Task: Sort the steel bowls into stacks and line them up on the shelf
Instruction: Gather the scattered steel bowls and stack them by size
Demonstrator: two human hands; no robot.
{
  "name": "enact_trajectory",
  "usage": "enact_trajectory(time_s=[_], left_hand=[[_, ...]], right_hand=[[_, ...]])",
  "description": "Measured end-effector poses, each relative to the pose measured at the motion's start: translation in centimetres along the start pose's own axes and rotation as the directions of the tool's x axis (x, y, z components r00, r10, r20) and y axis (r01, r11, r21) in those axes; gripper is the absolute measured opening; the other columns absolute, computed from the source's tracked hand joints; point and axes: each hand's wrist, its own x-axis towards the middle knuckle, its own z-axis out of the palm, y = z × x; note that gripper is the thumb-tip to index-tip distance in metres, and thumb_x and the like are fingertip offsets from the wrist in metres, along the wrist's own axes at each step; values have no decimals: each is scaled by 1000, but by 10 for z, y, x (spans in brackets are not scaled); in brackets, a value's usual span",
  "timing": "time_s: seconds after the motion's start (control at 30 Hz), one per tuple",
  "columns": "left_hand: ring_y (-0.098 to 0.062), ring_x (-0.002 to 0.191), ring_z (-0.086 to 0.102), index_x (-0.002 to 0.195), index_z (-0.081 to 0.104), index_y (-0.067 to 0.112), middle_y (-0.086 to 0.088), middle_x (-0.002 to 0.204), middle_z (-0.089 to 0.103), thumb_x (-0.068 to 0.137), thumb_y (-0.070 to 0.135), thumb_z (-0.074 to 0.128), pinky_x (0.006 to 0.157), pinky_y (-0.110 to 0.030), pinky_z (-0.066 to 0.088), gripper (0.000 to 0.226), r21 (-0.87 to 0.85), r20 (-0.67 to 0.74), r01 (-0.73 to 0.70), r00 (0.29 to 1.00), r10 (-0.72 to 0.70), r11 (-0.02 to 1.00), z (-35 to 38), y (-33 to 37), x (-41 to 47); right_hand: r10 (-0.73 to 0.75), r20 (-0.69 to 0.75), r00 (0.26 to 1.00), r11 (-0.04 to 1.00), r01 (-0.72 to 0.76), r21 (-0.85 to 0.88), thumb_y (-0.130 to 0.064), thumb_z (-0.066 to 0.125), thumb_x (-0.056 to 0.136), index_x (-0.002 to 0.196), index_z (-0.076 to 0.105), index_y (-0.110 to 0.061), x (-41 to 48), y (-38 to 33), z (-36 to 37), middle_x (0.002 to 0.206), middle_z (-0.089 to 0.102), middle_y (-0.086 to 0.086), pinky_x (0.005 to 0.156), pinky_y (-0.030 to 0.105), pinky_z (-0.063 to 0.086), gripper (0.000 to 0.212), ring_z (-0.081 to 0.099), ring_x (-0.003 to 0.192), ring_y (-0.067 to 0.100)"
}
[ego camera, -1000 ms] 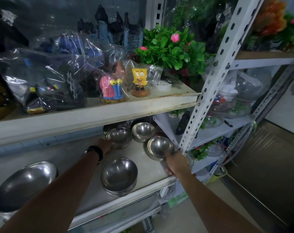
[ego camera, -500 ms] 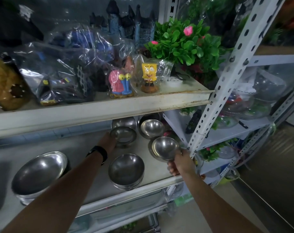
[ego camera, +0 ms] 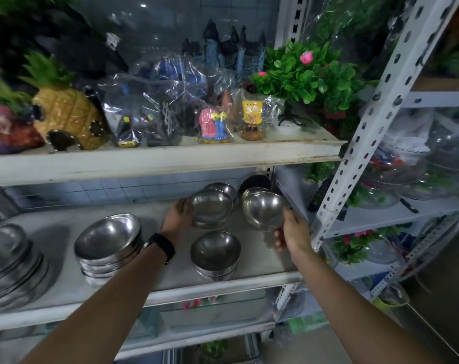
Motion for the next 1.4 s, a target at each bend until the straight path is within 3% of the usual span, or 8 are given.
enact_trajectory(time_s=[0.13, 0.27, 0.57, 0.67, 0.77, 1.0, 1.23, 1.4], left_hand=[[-16, 81, 63, 112, 64, 21, -3, 94, 69, 102, 40, 47, 61, -20, 44, 28, -66, 12, 11, 1000, -10, 998, -7, -7, -19], [-15, 81, 65, 112, 62, 28, 2, 88, 69, 85, 64, 39, 68, -26, 46, 51, -61, 43, 2, 999, 1, 998, -10, -11, -38], [-26, 92, 68, 114, 58, 31, -5, 101, 71, 102, 47, 25, 84, -39, 55, 38, 216, 64, -26, 998, 13, 976, -5, -16, -60], [-35, 99, 67, 118, 58, 18, -13, 108, 69, 106, 40, 26, 87, -45, 55, 40, 282, 69, -41, 997, 23, 958, -3, -15, -65], [-37, 97, 68, 116, 55, 21, -17, 106, 70, 100, 44, 19, 84, -49, 56, 45, 293, 87, -63, 995, 39, 954, -1, -13, -69], [-34, 103, 65, 111, 58, 33, -11, 111, 70, 87, 60, 17, 90, -42, 52, 54, 295, 76, -9, 997, -14, 955, 2, -21, -73], [-33, 101, 65, 103, 61, 26, -8, 108, 70, 99, 43, 24, 88, -40, 52, 41, 311, 101, -29, 995, -2, 950, 2, -25, -72], [-33, 94, 63, 82, 56, 26, -9, 91, 65, 105, 24, 31, 77, -32, 44, 34, 264, 63, 80, 993, -99, 961, 4, -29, -72]], right_hand=[[1, 21, 1000, 1000, -1, 14, -39, 41, 106, 100, 64, -2, 1, -5, 7, 56, 56, 5, 37, 25, 39, 44, 47, 39, 18], [6, 87, 996, 1000, -8, 25, -41, 39, 104, 101, 63, -3, -1, -11, 15, 52, 53, 4, 36, 24, 34, 46, 45, 37, 18], [-57, 152, 987, 998, 53, 31, -38, 34, 107, 74, 59, -3, -21, -24, 26, 52, 48, 7, 37, 26, 28, 54, 38, 36, 21], [-72, 163, 984, 997, 75, -12, -37, 34, 107, 85, 61, -2, -26, -23, 29, 52, 50, 6, 33, 23, 27, 49, 37, 33, 17], [-51, 170, 984, 997, 61, -53, -37, 36, 107, 97, 60, -6, -31, -21, 33, 55, 50, 4, 31, 20, 26, 41, 37, 29, 7], [-68, 186, 980, 994, 83, -73, -35, 38, 105, 85, 57, -11, -35, -10, 43, 57, 51, 4, 35, 20, 27, 37, 37, 32, 7], [-178, 256, 950, 926, 249, -282, -35, 37, 104, 74, 49, -9, -34, 1, 52, 66, 53, 6, 59, 31, 35, 42, 49, 61, 21], [-172, 321, 932, 862, 299, -408, -22, 37, 105, 66, 35, -10, -39, 5, 59, 63, 46, 7, 60, 36, 28, 41, 42, 60, 22]])
